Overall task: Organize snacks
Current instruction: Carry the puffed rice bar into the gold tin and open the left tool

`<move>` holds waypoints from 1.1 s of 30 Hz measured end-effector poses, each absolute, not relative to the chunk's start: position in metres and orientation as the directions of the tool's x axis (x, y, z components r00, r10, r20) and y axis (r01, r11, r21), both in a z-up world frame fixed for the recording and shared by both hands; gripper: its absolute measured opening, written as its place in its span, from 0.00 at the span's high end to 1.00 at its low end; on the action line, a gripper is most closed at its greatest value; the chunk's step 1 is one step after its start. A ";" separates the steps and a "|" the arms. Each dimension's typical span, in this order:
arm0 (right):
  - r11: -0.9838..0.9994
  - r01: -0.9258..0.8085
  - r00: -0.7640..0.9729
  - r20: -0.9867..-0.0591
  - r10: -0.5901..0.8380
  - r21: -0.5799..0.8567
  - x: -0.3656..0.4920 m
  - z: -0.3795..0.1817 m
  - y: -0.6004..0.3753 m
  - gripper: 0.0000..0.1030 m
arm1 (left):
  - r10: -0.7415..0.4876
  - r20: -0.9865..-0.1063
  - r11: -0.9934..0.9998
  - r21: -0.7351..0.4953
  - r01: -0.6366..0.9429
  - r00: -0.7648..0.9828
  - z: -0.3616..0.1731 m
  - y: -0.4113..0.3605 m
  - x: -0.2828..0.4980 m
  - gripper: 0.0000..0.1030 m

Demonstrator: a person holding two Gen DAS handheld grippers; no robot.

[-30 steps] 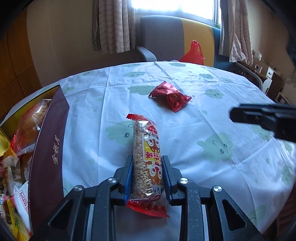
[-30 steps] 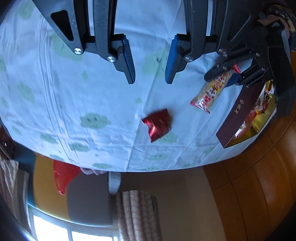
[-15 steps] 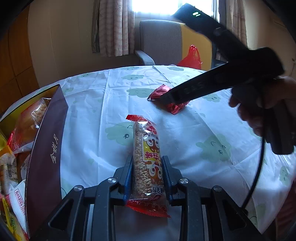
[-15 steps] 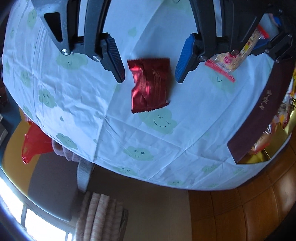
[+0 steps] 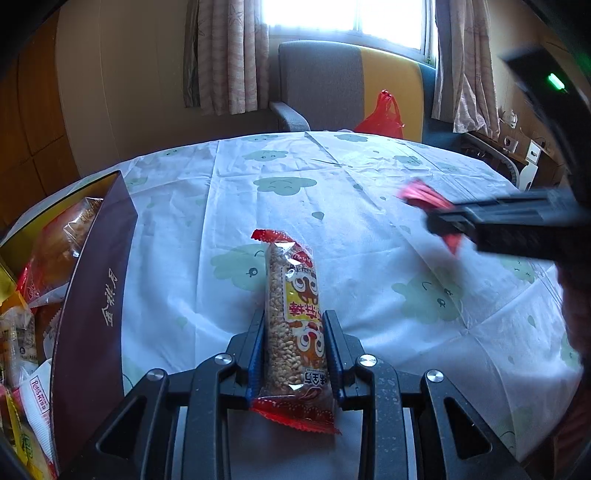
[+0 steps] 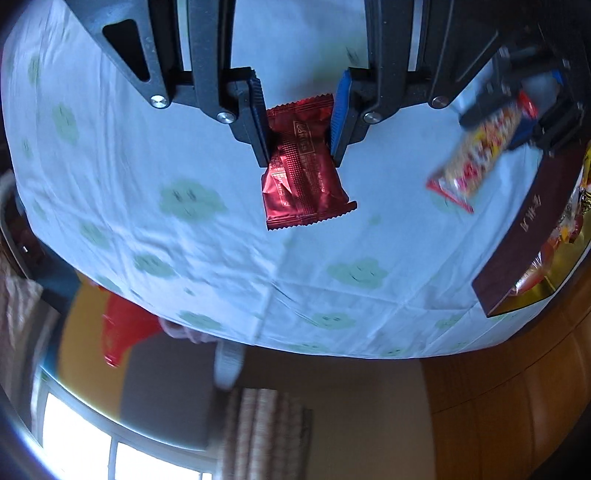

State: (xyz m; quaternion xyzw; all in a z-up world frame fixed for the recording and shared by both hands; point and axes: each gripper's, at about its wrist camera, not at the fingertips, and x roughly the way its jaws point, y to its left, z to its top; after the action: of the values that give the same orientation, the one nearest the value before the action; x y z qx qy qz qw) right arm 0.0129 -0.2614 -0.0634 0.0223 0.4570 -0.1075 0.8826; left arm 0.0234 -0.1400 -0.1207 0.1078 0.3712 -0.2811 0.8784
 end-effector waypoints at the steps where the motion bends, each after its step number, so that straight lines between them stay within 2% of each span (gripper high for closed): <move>1: 0.967 0.242 0.556 -0.806 -0.202 -0.076 0.003 -0.067 -0.265 0.70 | -0.411 -0.713 0.819 -0.015 0.574 0.568 -0.121 -0.141 0.023 0.71; 5: 0.940 0.335 0.573 -0.777 -0.261 -0.068 -0.020 -0.081 -0.281 0.70 | -0.399 -0.716 0.818 0.003 0.575 0.573 -0.120 -0.142 0.022 0.71; 9: 0.933 0.337 0.591 -0.742 -0.316 -0.128 -0.019 -0.088 -0.273 0.70 | -0.381 -0.729 0.821 0.016 0.570 0.569 -0.118 -0.145 0.022 0.71; 15: 0.934 0.339 0.601 -0.737 -0.307 -0.113 -0.022 -0.088 -0.274 0.70 | -0.368 -0.755 0.824 0.006 0.567 0.543 -0.113 -0.145 0.021 0.72; 26: 0.933 0.342 0.608 -0.731 -0.309 -0.110 -0.024 -0.088 -0.273 0.70 | -0.443 -0.725 0.808 -0.069 0.585 0.528 -0.072 -0.125 0.002 0.72; 33: 0.934 0.341 0.609 -0.731 -0.308 -0.110 -0.024 -0.088 -0.273 0.70 | -0.441 -0.699 0.875 -0.195 0.443 0.563 -0.033 -0.062 0.030 0.72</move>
State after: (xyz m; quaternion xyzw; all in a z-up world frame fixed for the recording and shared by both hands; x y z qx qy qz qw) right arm -0.0236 -0.2727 -0.0881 0.0204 0.4036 -0.1811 0.8966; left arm 0.0301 -0.0622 -0.0327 0.0015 0.3948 -0.2502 0.8841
